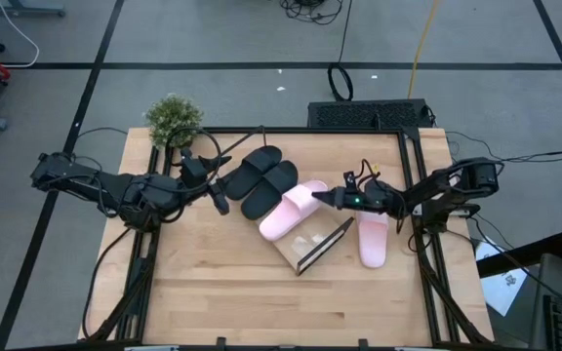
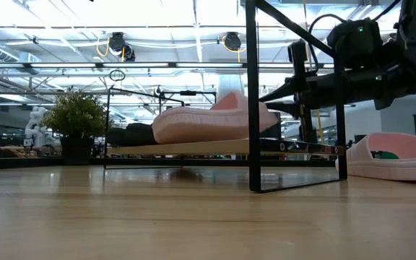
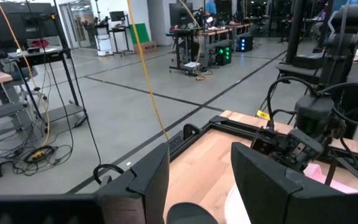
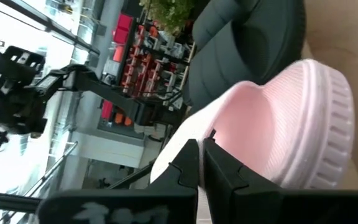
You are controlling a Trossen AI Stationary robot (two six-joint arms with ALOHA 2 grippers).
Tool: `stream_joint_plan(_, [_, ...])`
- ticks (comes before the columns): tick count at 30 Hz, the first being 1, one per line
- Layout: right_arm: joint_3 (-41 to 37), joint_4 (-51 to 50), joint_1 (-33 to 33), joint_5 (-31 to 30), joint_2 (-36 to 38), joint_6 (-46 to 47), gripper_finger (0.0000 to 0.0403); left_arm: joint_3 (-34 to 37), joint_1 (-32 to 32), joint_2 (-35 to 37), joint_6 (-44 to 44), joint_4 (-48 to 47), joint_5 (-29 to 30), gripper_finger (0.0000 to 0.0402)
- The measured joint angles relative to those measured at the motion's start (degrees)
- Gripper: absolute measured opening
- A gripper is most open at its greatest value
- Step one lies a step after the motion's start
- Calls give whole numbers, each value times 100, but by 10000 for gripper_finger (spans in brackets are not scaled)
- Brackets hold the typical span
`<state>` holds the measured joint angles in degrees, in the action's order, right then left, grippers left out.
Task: Pick and place slides into the shelf
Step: Put the left pink slipper on the shelf
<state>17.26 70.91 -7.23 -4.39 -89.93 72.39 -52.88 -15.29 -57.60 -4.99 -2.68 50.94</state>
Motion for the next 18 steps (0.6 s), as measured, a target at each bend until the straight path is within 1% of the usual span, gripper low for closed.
stream_joint_plan(4, [0, -264, -30, -2, 0, 40, 0, 0, -1, 0, 0, -1, 0, 177])
stream_joint_plan(8, [0, -299, -30, 5, 0, 26, 0, 0, 0, 0, 0, 0, 0, 177])
stream_joint_plan(12, [0, -423, -30, 152, 4, 12, 0, 0, 0, 0, 2, -2, 0, 177])
stream_joint_plan(18, [0, -595, -58, 195, 4, -3, 0, 0, -2, 0, 2, -2, -1, 177])
